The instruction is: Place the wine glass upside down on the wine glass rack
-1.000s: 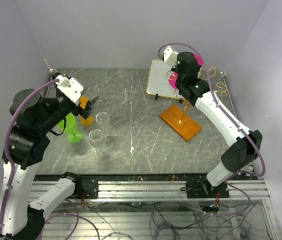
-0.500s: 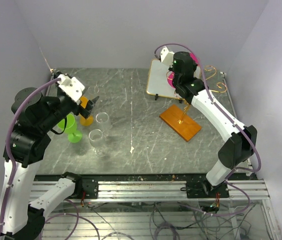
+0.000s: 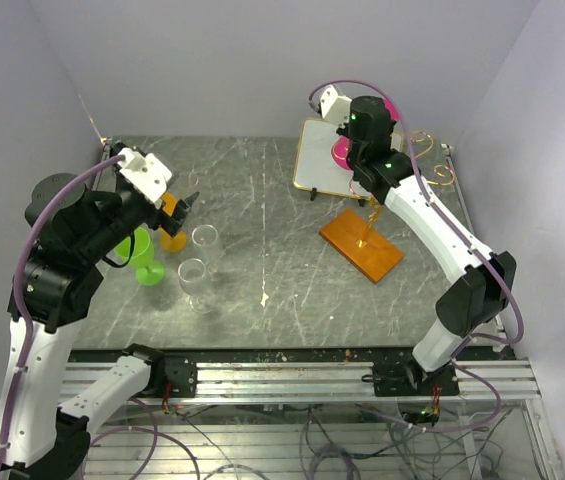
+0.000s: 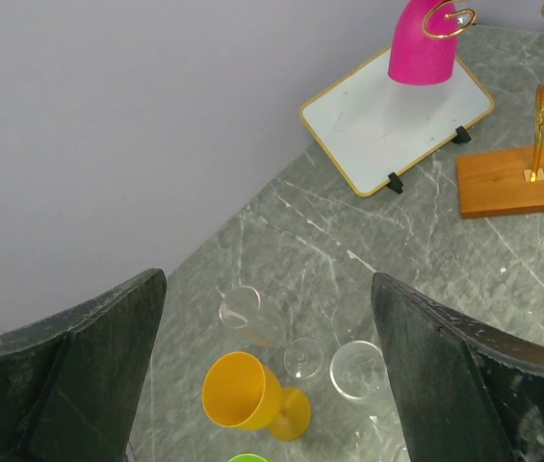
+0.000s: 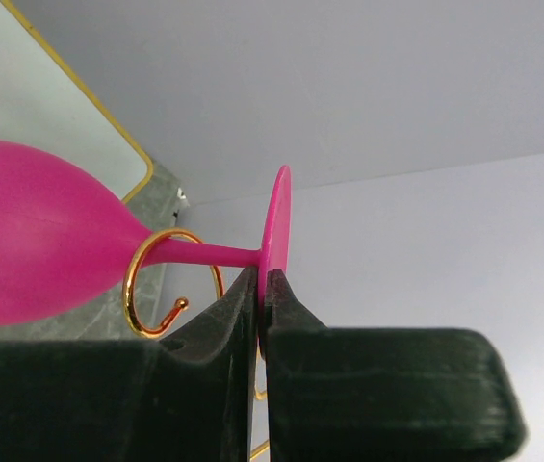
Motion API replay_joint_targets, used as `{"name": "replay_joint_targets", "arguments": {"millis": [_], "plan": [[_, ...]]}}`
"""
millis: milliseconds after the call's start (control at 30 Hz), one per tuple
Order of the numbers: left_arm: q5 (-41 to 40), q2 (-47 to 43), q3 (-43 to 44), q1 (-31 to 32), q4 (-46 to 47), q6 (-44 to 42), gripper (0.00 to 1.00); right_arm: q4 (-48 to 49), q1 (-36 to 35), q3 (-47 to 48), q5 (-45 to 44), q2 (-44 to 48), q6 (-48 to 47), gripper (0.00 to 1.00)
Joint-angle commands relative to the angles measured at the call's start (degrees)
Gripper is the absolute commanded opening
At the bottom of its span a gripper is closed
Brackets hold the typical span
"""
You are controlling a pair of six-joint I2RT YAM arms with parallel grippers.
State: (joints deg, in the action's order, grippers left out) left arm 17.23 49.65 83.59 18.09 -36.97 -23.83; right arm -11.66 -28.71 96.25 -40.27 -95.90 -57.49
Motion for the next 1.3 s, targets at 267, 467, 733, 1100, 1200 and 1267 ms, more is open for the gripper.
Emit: {"name": "replay_joint_targets", "arguments": {"millis": [267, 467, 733, 1100, 1200, 1267], "plan": [[0.65, 0.70, -0.51, -0.51, 0.72, 0.19, 0.99, -3.73, 0.12, 1.20, 3.42, -0.22, 2.68, 0.04], [-0.72, 0.55, -0.89, -0.51, 0.76, -0.20, 0.99, -4.62, 0.14, -0.41, 3.56, 0.38, 2.73, 0.06], [-2.07, 0.54, -1.05, -0.51, 1.09, -0.07, 1.00, -6.48, 0.13, -0.38, 3.65, 0.12, 4.13, 0.10], [-8.43, 2.41, -1.76, -0.51, 0.15, 0.81, 1.00, -7.40, 0.06, -0.84, 5.03, 0.98, 5.24, 0.17], [-9.69, 2.66, -2.44, -0.51, 0.36, 1.00, 1.00, -7.32, 0.12, -1.12, 5.23, 1.39, 5.33, 0.17], [-10.69, 3.09, -2.47, -0.55, 0.05, 1.24, 1.00, -7.38, 0.11, -1.18, 5.37, 1.67, 5.58, 0.18]]}}
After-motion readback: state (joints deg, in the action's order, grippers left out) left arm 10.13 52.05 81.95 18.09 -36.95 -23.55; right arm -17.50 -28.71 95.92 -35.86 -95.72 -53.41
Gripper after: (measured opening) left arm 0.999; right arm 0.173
